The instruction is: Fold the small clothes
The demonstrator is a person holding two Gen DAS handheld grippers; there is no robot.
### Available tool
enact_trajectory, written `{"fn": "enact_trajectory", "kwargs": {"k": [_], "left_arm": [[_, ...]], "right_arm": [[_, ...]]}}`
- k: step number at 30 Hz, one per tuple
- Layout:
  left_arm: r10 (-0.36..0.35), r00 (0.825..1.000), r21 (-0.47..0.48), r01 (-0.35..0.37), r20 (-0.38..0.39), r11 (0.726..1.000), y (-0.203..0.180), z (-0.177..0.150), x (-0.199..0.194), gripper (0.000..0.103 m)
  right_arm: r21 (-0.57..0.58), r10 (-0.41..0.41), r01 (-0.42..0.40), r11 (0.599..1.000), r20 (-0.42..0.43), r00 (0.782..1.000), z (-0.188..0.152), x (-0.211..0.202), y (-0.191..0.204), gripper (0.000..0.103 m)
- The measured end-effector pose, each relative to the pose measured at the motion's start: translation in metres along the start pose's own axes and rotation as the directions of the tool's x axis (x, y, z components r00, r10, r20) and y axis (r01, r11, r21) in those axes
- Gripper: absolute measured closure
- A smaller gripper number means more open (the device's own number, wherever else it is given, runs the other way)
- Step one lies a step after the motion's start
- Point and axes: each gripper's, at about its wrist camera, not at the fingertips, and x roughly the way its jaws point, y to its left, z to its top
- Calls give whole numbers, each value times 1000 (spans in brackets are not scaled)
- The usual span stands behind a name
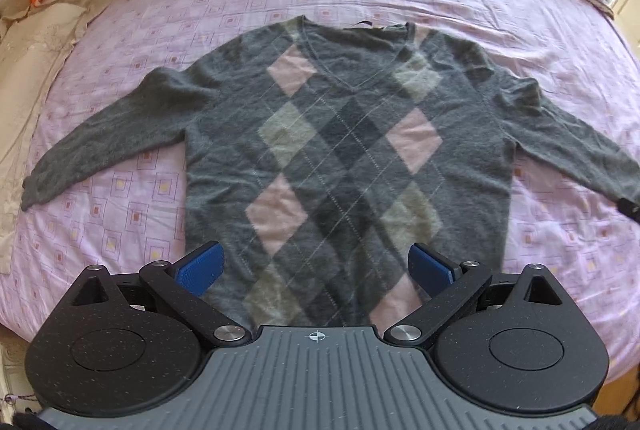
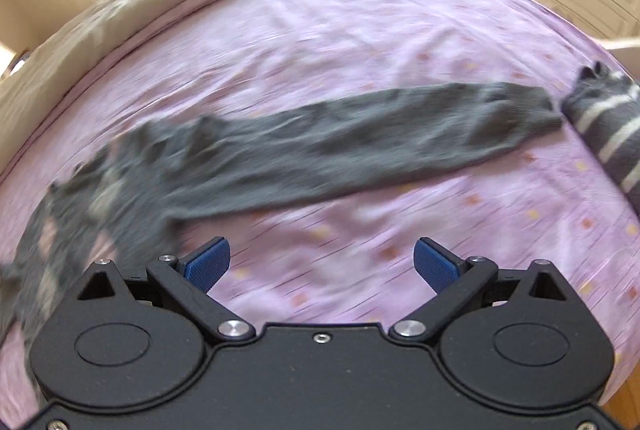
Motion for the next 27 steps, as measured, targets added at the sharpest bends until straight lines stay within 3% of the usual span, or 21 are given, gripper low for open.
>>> {"fn": "enact_trajectory", "kwargs": {"k": [4,9,14,18,21,22,27], "left_arm": [[46,999,17,-46,3,999,-21,4,3,3],[64,998,19,-63,-23,998,-35,8,8,3],[70,996,2,-70,-55,998,-40,7,16,7],[72,995,2,-72,-62,997,-38,7,21,12],[72,996,-3,-72,-56,997,-34,7,24,12],[71,996,-5,-71,-57,997,-32,7,26,12],[55,997,11,-55,-47,998,-17,7,34,12]], "right_arm": [[157,-51,49,986,7,999,35,24,-67,20],[314,-128,104,944,57,990,63,45,-132,21],[427,-161,122,896,57,985,71,70,-168,21],[437,-156,112,892,67,985,73,79,-176,25],[388,-172,133,912,67,983,78,82,-170,63],[381,-162,127,916,62,985,78,83,-169,93],[341,-142,99,935,104,984,83,65,-148,91]]}}
